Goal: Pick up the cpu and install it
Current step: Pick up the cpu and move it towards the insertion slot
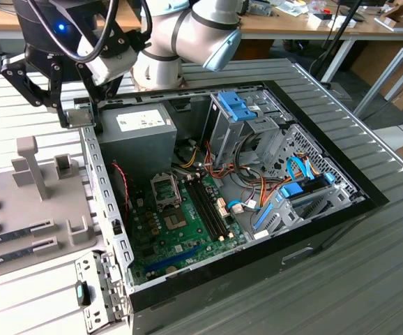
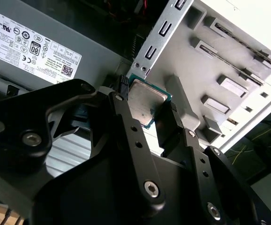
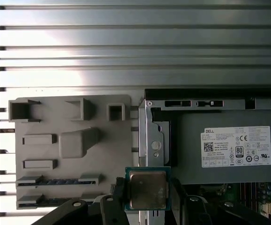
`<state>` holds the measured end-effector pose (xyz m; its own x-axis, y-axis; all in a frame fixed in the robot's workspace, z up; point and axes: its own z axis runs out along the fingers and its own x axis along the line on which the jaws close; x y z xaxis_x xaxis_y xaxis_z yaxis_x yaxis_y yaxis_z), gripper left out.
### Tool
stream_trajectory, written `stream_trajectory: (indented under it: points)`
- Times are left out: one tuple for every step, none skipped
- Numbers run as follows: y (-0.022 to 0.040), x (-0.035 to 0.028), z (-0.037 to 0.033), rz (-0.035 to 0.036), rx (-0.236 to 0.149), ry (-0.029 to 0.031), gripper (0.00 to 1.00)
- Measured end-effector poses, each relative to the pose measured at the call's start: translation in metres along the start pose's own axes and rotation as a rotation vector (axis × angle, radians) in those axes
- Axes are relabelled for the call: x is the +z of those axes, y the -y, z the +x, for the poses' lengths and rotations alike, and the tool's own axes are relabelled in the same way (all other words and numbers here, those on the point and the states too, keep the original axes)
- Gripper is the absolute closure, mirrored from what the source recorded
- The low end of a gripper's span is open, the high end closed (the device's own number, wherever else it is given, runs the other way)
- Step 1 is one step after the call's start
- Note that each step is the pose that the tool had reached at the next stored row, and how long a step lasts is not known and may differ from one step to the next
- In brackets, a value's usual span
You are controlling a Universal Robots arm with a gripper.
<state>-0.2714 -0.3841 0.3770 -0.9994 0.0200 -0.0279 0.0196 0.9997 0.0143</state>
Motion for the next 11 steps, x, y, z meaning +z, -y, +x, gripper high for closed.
stream_trajectory:
  points:
    - [0.0001, 0.0000, -0.0003, 0.0000, 0.000, 0.0000, 0.53]
    - [0.0002, 0.0001, -0.0006, 0.0000, 0.000, 0.0000, 0.53]
    - [0.0003, 0.0001, -0.0008, 0.0001, 0.000, 0.0000, 0.53]
    - [0.0004, 0.0002, -0.0012, 0.0000, 0.000, 0.0001, 0.53]
    - [0.0006, 0.0002, -0.0017, 0.0000, 0.000, 0.0000, 0.53]
    - [0.0007, 0.0002, -0.0021, 0.0001, 0.000, 0.0000, 0.53]
    - [0.0008, 0.0002, -0.0024, 0.0001, 0.000, 0.0000, 0.53]
    - [0.0008, 0.0003, -0.0027, 0.0001, 0.000, 0.0000, 0.53]
    - [0.0009, 0.0003, -0.0037, 0.0002, 0.000, 0.0000, 0.53]
    - [0.0010, 0.0004, -0.0046, 0.0003, 0.000, 0.0000, 0.53]
    - [0.0011, 0.0005, -0.0059, 0.0005, 0.000, 0.0000, 0.53]
